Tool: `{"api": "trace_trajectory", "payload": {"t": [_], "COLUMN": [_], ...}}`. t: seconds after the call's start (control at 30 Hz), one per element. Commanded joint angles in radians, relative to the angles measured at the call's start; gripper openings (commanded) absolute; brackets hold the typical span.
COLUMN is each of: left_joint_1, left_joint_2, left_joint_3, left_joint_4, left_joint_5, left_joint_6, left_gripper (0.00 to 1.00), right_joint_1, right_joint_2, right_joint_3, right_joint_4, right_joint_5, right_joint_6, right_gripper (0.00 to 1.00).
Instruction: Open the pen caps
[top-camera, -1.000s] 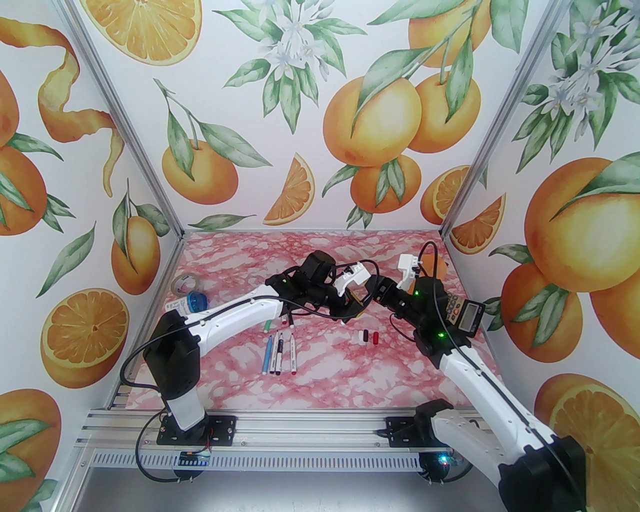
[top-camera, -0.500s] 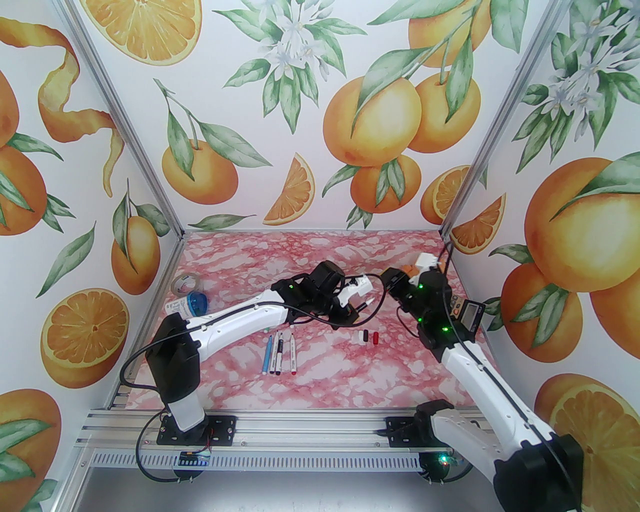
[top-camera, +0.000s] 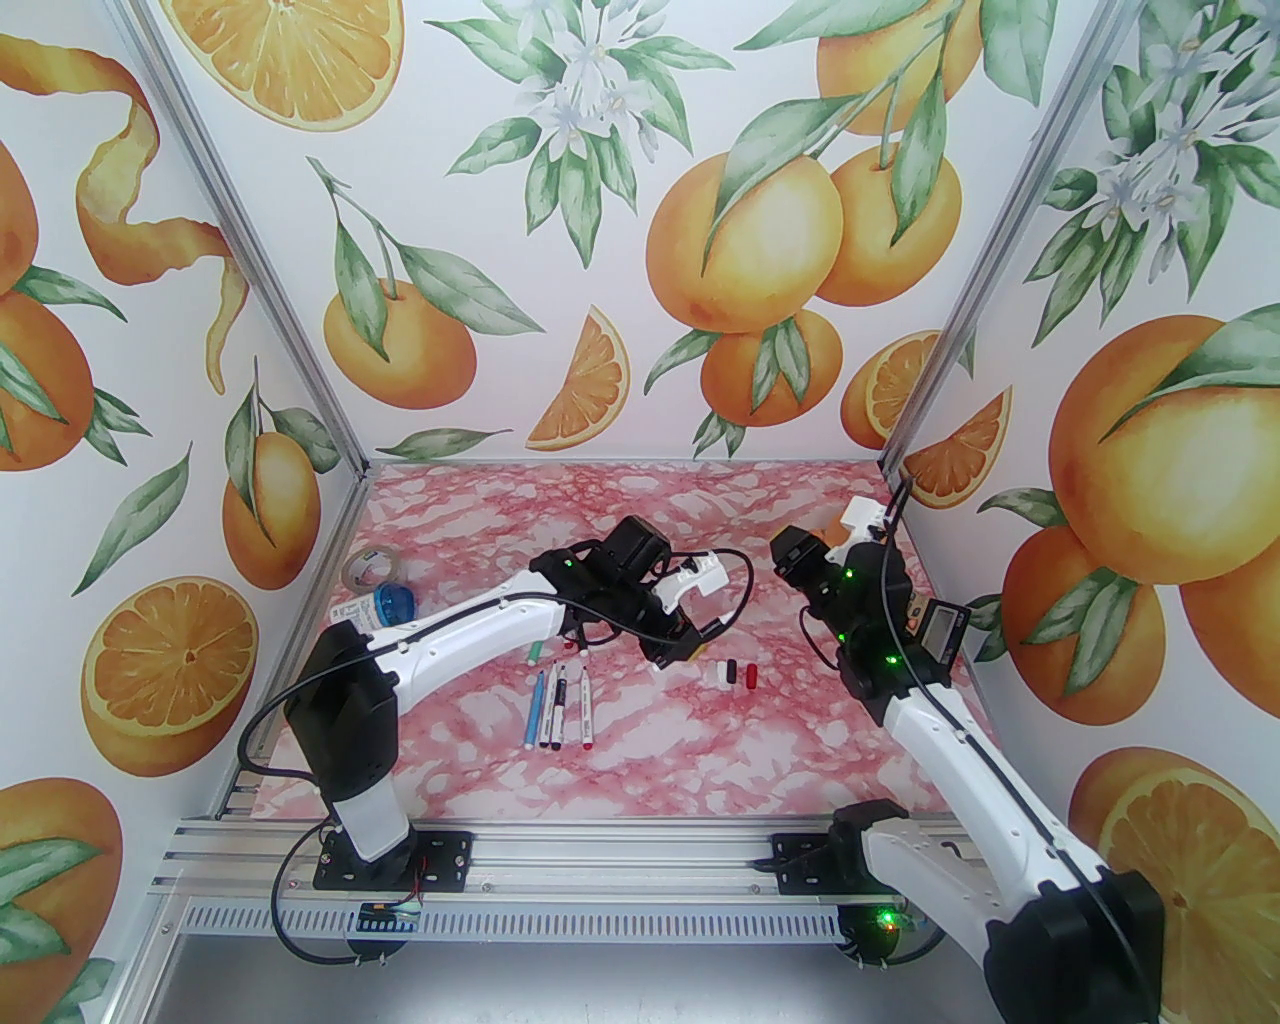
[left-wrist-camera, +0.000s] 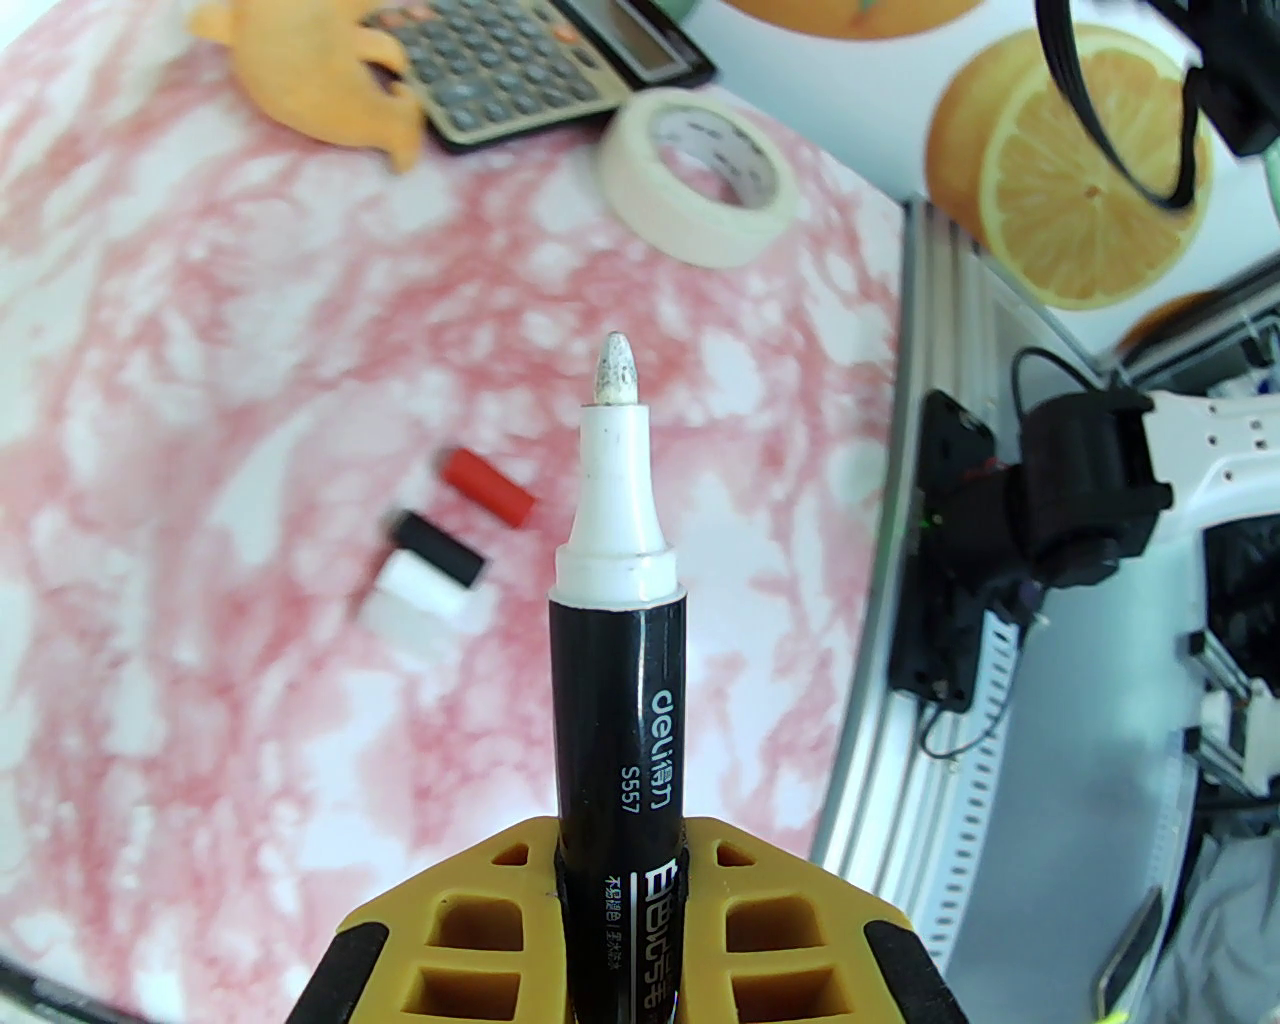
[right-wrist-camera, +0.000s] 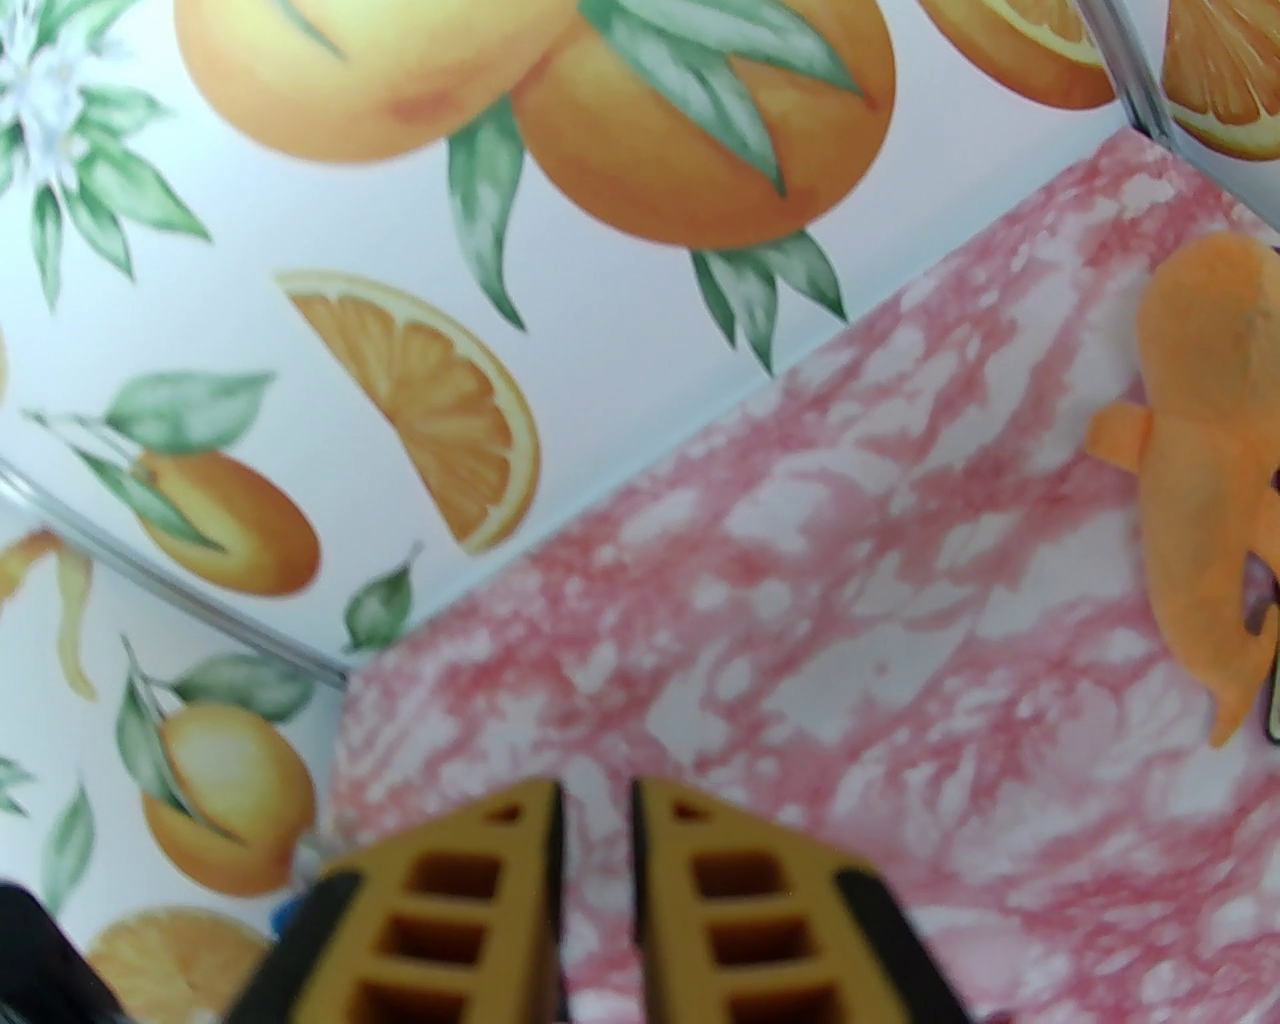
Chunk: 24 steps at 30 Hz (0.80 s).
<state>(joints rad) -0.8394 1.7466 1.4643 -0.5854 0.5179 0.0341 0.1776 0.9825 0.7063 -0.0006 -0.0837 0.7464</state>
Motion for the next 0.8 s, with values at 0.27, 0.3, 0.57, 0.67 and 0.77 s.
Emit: {"api": "trace_trajectory", "payload": {"t": [0.27,0.3,0.57,0.67,0.77], "left_joint_1": [0.081,0.085,0.107,0.107,0.108], "left_joint_2": [-0.187,-0.194,-0.270,-0.285,-0.322], "left_joint_3": [-0.051,-0.051,-0.070,-0.078,-0.100], "left_joint_4": [0.062,0.062,0.063,0.068,0.091], "left_joint_5": [-0.091,-0.100,-0.135,-0.134,-0.134], "left_joint_6": [0.001,0.005,0.052,0.062,0.070], "left_gripper": [0.00,0.00,0.01,0.01,0.01], "right_joint_1": [0.238,0.265,0.467,0.491,0.586], "right_joint_2": [-0.097,-0.097,-0.066,-0.059,0.000], "right_joint_3": [-0.025,-0.034,-0.109,-0.119,-0.159], "right_joint_4": [-0.526,-0.542,-0.615,-0.614,-0.578], "right_joint_5": [0.125,0.125,0.186,0.198,0.220], "right_joint_6": [-0.201,-0.194,-0.093,-0.071,0.008], "right_gripper": [0.12,0.11,0.11,0.11,0.13]}}
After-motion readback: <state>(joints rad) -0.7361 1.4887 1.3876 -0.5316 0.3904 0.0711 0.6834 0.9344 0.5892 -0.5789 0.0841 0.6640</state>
